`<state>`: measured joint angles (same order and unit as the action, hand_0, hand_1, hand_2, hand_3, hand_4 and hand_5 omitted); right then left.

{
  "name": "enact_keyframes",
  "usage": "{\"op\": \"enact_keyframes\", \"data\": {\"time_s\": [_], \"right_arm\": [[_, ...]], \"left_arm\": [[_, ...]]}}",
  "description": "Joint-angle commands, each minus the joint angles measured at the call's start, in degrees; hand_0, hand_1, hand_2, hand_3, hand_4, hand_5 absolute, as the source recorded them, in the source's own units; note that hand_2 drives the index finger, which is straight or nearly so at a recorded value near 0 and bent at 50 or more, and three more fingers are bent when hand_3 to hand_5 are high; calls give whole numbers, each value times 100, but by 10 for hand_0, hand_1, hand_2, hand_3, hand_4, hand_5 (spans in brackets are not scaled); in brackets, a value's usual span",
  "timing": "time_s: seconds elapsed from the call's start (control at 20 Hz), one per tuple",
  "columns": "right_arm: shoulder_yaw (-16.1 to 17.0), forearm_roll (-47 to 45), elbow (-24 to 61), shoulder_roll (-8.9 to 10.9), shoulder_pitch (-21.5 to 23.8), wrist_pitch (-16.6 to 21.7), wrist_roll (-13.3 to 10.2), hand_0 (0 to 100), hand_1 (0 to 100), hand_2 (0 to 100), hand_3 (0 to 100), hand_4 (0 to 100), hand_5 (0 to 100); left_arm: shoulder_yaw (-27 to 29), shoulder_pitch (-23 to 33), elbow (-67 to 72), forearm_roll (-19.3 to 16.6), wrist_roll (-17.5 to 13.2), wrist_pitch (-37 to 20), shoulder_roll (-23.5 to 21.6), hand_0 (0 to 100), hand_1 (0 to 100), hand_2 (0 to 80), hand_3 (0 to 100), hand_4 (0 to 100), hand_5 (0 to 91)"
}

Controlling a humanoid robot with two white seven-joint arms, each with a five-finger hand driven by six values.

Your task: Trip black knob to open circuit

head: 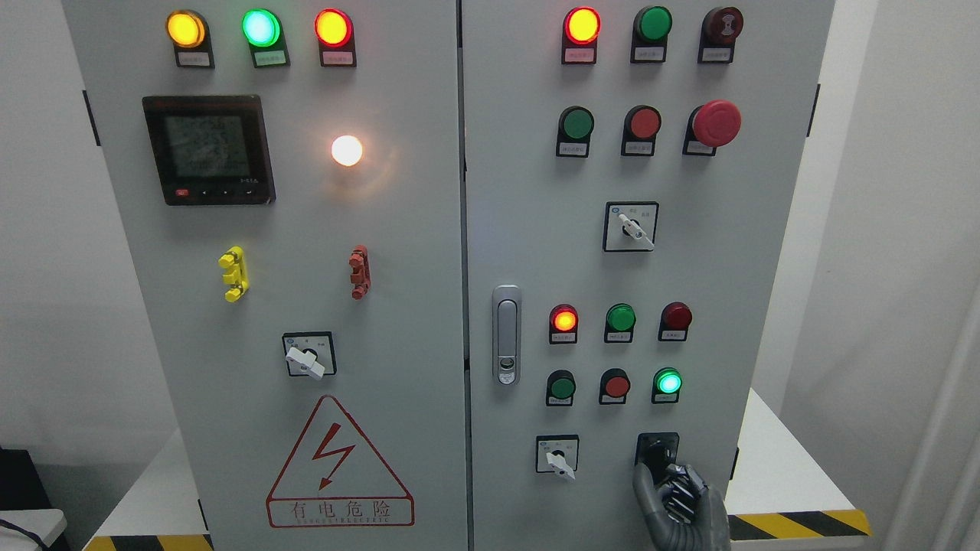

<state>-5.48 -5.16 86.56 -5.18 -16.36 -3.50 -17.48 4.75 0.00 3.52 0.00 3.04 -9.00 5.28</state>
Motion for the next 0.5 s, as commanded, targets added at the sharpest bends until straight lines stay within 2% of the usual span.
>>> {"op": "enact_keyframes", "data": {"time_s": [0.0, 0.45], "right_arm": [[-5, -3, -16, -1, -8, -1, -1, 354, 690, 599, 917, 957, 981], [-5, 6, -7, -1, -8, -2, -1, 338, 687, 608, 922, 958, 981]], "left_arm": [[0, -44, 0, -184, 3, 3, -1, 120, 389, 0, 0, 0, 0], [0, -44, 0, -184, 3, 3, -1, 120, 389, 0, 0, 0, 0]]}}
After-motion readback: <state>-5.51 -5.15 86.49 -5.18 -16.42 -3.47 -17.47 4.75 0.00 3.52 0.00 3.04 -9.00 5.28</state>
